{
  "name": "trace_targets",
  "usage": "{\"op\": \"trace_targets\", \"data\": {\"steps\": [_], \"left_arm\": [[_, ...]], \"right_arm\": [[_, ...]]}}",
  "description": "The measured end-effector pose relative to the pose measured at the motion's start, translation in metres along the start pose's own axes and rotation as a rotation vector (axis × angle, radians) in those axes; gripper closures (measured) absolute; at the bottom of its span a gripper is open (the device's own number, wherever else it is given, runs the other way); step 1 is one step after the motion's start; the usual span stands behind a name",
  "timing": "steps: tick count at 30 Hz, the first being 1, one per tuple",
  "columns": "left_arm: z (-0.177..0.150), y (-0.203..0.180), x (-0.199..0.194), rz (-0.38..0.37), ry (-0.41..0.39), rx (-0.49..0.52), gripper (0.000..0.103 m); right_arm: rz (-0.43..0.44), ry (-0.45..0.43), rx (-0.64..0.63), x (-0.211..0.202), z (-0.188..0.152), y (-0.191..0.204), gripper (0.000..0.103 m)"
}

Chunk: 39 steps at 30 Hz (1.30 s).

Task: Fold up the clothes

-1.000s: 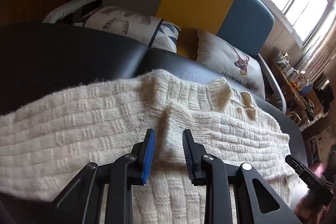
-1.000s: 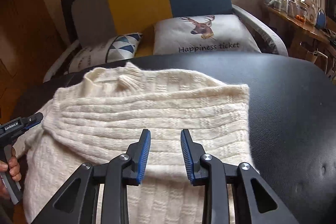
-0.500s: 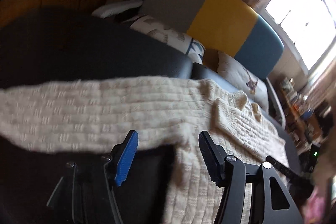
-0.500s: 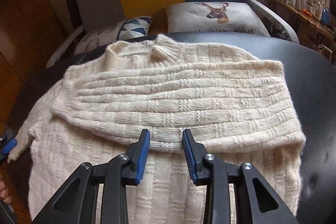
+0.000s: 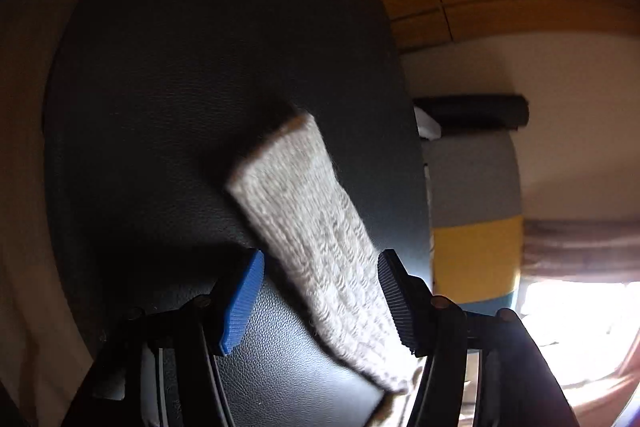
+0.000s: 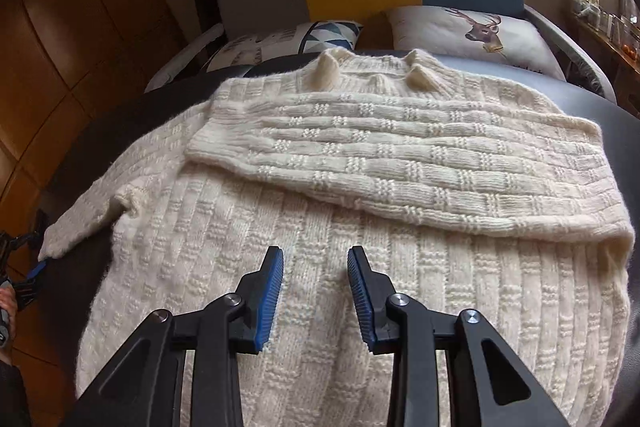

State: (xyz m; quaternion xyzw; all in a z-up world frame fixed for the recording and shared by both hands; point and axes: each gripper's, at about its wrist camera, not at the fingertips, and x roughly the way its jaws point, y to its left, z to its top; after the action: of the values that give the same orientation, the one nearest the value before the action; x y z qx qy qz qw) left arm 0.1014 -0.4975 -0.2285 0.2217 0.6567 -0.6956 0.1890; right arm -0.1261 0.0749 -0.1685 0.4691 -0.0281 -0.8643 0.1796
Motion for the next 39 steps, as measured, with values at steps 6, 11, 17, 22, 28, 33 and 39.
{"op": "trace_targets", "data": {"steps": [6, 11, 17, 22, 28, 33, 39], "left_arm": [[-0.003, -0.008, 0.011, 0.02, -0.036, -0.001, 0.042], [-0.004, -0.011, 0.022, 0.069, -0.054, -0.046, 0.082], [-0.008, -0.009, 0.025, 0.098, -0.075, -0.121, 0.097], [-0.03, -0.045, 0.024, -0.009, -0.06, -0.002, 0.097], [-0.108, -0.13, 0.057, -0.116, 0.097, 0.282, 0.097], [-0.197, -0.179, 0.102, -0.133, 0.259, 0.472, 0.097], [-0.286, -0.202, 0.163, -0.085, 0.454, 0.637, 0.097]], "right_arm": [[0.02, -0.003, -0.002, 0.003, -0.006, -0.003, 0.066], [0.041, -0.025, -0.009, 0.003, -0.009, -0.005, 0.065], [0.075, -0.042, 0.012, 0.002, -0.012, -0.01, 0.065], [0.104, -0.036, 0.052, 0.001, -0.01, -0.015, 0.065], [0.117, -0.028, 0.071, 0.0, -0.01, -0.018, 0.065], [0.139, -0.027, 0.08, 0.001, -0.01, -0.021, 0.065], [0.171, -0.02, 0.09, 0.002, -0.009, -0.025, 0.065]]}}
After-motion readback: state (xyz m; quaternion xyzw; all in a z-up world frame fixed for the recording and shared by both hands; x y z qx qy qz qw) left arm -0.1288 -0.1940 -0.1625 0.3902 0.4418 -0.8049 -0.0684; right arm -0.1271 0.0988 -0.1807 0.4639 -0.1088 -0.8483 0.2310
